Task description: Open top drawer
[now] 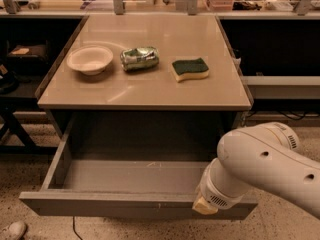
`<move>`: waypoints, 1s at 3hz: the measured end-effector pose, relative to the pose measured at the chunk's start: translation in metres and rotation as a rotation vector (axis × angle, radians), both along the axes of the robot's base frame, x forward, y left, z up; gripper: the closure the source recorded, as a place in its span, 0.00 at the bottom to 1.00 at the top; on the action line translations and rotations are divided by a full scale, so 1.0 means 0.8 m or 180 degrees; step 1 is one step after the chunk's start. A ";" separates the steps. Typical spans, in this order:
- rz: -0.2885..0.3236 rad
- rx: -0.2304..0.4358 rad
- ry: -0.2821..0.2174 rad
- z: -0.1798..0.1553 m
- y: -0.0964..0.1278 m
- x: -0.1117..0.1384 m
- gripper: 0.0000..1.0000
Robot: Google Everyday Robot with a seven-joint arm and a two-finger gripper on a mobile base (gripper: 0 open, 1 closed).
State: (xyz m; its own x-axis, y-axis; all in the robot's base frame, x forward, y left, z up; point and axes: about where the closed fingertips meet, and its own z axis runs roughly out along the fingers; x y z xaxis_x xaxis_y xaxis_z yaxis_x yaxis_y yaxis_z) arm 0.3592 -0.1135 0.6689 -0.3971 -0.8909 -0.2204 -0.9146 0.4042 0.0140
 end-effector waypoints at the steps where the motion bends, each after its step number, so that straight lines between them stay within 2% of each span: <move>1: 0.0008 0.0002 0.0014 0.000 0.003 -0.015 1.00; 3: -0.0032 0.0026 0.0049 0.001 0.001 -0.027 1.00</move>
Offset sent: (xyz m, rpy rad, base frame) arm -0.1174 -0.0174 -0.0109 0.0575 0.1193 -0.1082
